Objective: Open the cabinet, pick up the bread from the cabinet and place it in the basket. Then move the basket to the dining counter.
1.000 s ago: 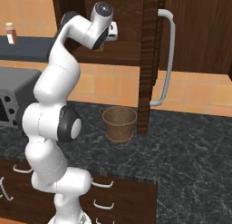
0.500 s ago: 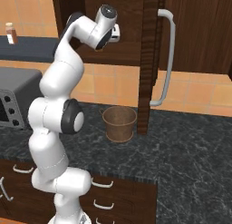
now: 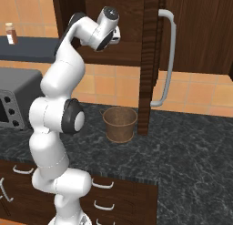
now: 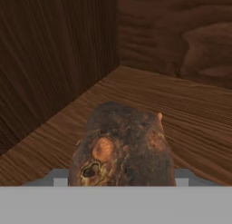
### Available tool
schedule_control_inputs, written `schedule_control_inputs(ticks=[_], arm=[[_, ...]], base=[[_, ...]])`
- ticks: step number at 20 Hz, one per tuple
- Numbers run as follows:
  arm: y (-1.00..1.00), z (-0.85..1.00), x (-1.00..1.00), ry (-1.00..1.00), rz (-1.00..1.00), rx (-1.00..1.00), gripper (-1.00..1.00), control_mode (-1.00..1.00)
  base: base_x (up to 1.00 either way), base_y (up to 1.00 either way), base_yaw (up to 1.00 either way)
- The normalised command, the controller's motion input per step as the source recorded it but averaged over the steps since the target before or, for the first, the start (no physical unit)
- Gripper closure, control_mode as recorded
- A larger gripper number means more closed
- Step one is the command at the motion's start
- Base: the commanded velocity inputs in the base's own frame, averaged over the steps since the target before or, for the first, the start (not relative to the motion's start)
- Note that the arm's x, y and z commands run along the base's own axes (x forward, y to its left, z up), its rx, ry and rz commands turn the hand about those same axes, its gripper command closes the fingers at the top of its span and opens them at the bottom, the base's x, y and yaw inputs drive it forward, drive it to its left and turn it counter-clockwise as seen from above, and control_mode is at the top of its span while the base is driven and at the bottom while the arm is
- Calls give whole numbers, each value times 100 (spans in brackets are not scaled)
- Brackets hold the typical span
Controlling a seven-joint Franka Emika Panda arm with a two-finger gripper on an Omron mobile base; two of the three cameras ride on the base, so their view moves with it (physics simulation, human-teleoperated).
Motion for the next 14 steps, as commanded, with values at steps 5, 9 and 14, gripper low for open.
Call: schedule_control_inputs(ticks=[5,9,14], arm=[[0,0,-96,-25,0,-3,100,-100],[0,0,-100,-29,-1,0,100,-100],[0,22,-100,-2,-4,1,100,-100]], base=[[0,0,0],[0,0,0],[0,0,0]])
